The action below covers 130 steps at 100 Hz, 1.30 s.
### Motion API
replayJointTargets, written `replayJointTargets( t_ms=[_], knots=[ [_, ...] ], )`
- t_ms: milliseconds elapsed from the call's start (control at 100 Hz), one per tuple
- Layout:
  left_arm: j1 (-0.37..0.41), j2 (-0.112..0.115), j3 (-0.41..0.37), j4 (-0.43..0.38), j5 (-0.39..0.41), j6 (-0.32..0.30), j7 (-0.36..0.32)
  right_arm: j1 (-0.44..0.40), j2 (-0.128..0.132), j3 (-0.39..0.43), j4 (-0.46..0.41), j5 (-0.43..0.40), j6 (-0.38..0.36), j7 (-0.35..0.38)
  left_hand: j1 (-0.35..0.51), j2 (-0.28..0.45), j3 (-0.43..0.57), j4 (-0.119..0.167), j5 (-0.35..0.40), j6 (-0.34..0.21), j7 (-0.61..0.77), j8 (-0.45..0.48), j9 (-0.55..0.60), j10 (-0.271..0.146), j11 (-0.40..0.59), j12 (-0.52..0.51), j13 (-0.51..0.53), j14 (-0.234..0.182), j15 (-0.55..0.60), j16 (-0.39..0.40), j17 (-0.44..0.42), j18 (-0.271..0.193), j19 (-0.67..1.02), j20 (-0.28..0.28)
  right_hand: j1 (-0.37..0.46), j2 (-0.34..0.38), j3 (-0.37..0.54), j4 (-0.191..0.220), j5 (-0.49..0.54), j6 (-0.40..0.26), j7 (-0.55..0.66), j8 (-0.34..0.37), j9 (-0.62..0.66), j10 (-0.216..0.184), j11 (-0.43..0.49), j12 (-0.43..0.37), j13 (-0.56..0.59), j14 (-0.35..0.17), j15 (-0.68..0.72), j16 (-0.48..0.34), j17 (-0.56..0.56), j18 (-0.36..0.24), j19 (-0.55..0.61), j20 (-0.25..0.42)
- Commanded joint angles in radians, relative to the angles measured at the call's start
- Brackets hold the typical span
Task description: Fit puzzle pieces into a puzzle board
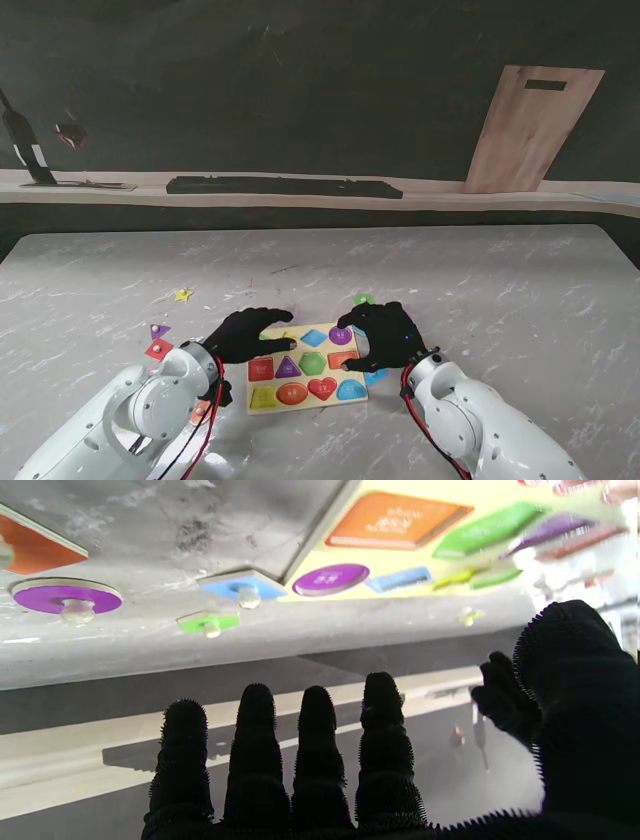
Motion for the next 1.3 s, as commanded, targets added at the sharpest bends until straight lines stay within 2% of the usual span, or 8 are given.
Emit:
replayJointTargets(
  t_ms=[0, 220, 390, 690, 880, 950, 980, 1290],
  knots=[
    [0.018, -0.005, -0.01, -0.021, -0.007, -0.012, 0.023, -0.009, -0.009, 0.008, -0.008, 0.026, -0.025, -0.009, -0.024, -0.009, -0.032, 0.015, 0.002, -0.019, -0.015, -0.017, -0.024, 0.0, -0.027, -0.019, 0.038, -0.007, -0.019, -0.014, -0.018, 0.012, -0.02, -0.018, 0.001, 0.002, 0.008, 0.019, 0.005, -0.012, 0.032, -0.012, 0.046, 0.016, 0.024, 0.016, 0.037, 0.005, 0.03, 0.015, 0.015, 0.006, 0.036, -0.007],
    [0.09, -0.018, -0.077, -0.065, -0.045, -0.047, 0.083, 0.024, -0.025, 0.026, 0.077, 0.084, -0.123, -0.064, -0.03, 0.003, -0.03, 0.014, 0.009, -0.04, -0.04, -0.023, -0.005, -0.013, -0.051, -0.05, 0.061, -0.021, -0.056, -0.039, -0.011, 0.003, -0.073, -0.047, -0.003, 0.011, 0.004, 0.018, -0.008, -0.035, 0.052, -0.007, 0.095, -0.026, 0.054, 0.032, 0.1, -0.036, 0.093, 0.058, 0.07, -0.013, 0.092, 0.019],
    [0.153, -0.034, -0.124, -0.099, -0.081, -0.076, 0.151, 0.07, -0.031, 0.011, 0.158, 0.091, -0.124, -0.103, -0.035, -0.024, -0.035, 0.014, 0.024, -0.047, -0.048, -0.025, 0.012, -0.02, -0.064, -0.058, 0.073, -0.025, -0.074, -0.046, -0.005, -0.003, -0.089, -0.056, 0.028, 0.022, -0.004, 0.021, -0.02, -0.047, 0.068, -0.004, 0.089, -0.034, 0.066, 0.039, 0.118, -0.052, 0.108, 0.074, 0.093, -0.03, 0.103, 0.028],
    [0.199, -0.046, -0.149, -0.114, -0.099, -0.147, 0.214, 0.154, -0.026, -0.02, 0.245, 0.081, -0.097, -0.094, -0.038, -0.085, -0.018, 0.021, 0.023, -0.058, -0.049, -0.014, 0.017, -0.039, -0.075, -0.052, 0.09, -0.046, -0.103, -0.052, 0.009, -0.014, -0.135, -0.078, 0.163, 0.041, -0.06, 0.036, 0.03, -0.034, 0.113, -0.003, 0.145, -0.048, 0.182, 0.088, 0.159, -0.073, 0.309, 0.216, 0.149, -0.036, 0.181, 0.126],
    [0.206, -0.049, -0.145, -0.118, -0.076, -0.141, 0.24, 0.192, -0.014, -0.047, 0.276, 0.061, -0.096, -0.059, -0.034, -0.087, -0.017, 0.02, 0.029, -0.058, -0.044, -0.011, 0.024, -0.038, -0.072, -0.048, 0.092, -0.049, -0.107, -0.049, 0.015, -0.006, -0.143, -0.079, 0.35, 0.092, -0.175, 0.064, 0.075, -0.045, 0.14, -0.002, 0.197, -0.062, 0.247, 0.157, 0.194, -0.082, 0.434, 0.308, 0.187, -0.039, 0.229, 0.209],
    [0.205, -0.049, -0.142, -0.117, -0.079, -0.132, 0.238, 0.204, -0.012, -0.064, 0.287, 0.06, -0.095, -0.048, -0.033, -0.084, -0.016, 0.02, 0.027, -0.059, -0.045, -0.011, 0.022, -0.04, -0.073, -0.048, 0.088, -0.052, -0.111, -0.05, 0.013, -0.005, -0.147, -0.08, 0.243, 0.026, 0.226, 0.031, 0.09, -0.046, 0.152, -0.006, 0.21, -0.063, 0.264, 0.181, 0.202, -0.083, 0.472, 0.337, 0.196, -0.042, 0.242, 0.238],
    [0.204, -0.049, -0.14, -0.116, -0.082, -0.128, 0.237, 0.208, -0.012, -0.072, 0.292, 0.061, -0.092, -0.045, -0.033, -0.084, -0.016, 0.02, 0.027, -0.059, -0.044, -0.011, 0.02, -0.04, -0.073, -0.048, 0.086, -0.052, -0.113, -0.05, 0.013, -0.004, -0.149, -0.08, 0.224, 0.022, 0.299, 0.014, 0.095, -0.045, 0.155, -0.007, 0.215, -0.063, 0.269, 0.185, 0.206, -0.083, 0.48, 0.341, 0.2, -0.043, 0.247, 0.243],
    [0.201, -0.052, -0.135, -0.116, -0.113, -0.112, 0.233, 0.259, -0.021, -0.158, 0.36, 0.066, -0.06, -0.085, -0.03, -0.081, -0.017, 0.019, 0.031, -0.057, -0.043, -0.01, 0.017, -0.038, -0.074, -0.047, 0.08, -0.056, -0.123, -0.052, 0.008, 0.001, -0.165, -0.079, 0.163, 0.001, 0.326, -0.022, 0.157, -0.009, 0.179, -0.009, 0.259, -0.047, 0.353, 0.258, 0.238, -0.076, 0.644, 0.448, 0.242, -0.045, 0.357, 0.331]
  ],
)
